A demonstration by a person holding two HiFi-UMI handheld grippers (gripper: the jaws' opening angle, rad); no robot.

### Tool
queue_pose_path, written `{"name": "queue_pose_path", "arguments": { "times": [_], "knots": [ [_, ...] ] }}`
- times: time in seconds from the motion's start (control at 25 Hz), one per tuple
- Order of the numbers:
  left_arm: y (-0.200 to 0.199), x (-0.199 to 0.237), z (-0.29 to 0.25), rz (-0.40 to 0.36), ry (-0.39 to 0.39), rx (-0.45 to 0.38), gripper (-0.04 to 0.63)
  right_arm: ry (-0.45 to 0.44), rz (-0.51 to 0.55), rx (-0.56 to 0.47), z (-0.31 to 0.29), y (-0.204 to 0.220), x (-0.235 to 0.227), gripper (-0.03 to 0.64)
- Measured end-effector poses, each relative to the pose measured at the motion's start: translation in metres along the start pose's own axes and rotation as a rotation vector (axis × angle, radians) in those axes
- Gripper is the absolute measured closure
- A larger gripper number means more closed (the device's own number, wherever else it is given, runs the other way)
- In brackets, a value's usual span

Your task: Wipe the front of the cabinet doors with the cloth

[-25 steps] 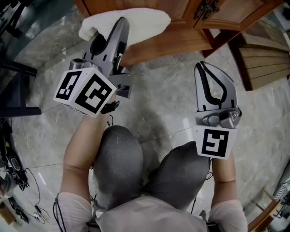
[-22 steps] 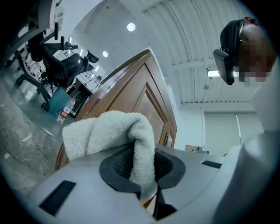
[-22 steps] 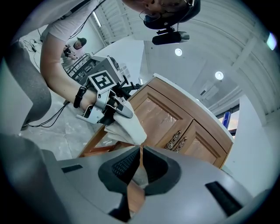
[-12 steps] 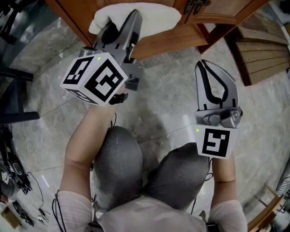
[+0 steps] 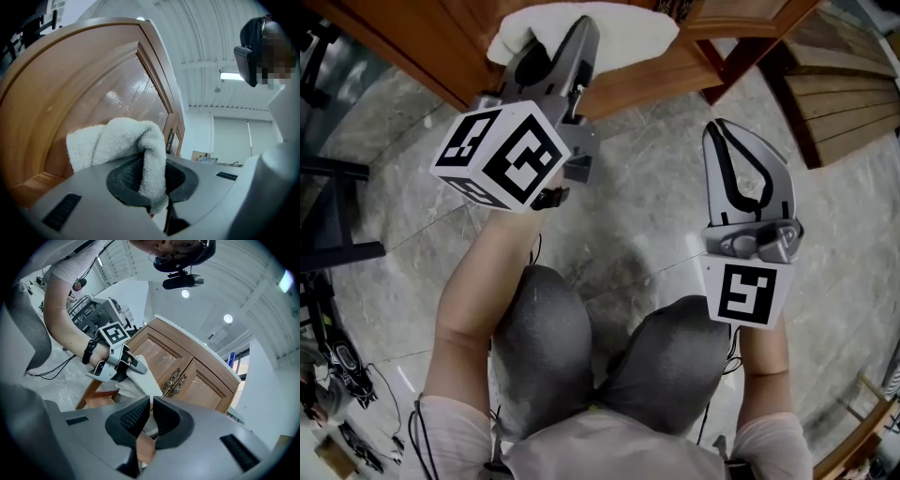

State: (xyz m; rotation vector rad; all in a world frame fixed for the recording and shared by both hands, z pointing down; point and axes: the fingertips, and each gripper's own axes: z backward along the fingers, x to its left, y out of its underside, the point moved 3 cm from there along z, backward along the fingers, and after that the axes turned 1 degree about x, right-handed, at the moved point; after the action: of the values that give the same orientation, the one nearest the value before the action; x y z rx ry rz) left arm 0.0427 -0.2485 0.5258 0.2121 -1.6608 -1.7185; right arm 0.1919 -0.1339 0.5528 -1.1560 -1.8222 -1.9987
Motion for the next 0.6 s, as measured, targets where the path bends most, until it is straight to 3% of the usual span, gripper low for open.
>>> {"name": "queue_pose_path", "arguments": {
  "times": [0.6],
  "knots": [
    [0.018,-0.021,-0.037,0.016,0.092,0.033,0.535,0.019,-0.003,0.065,0.000,0.027,-0.005,0.569]
  ]
}}
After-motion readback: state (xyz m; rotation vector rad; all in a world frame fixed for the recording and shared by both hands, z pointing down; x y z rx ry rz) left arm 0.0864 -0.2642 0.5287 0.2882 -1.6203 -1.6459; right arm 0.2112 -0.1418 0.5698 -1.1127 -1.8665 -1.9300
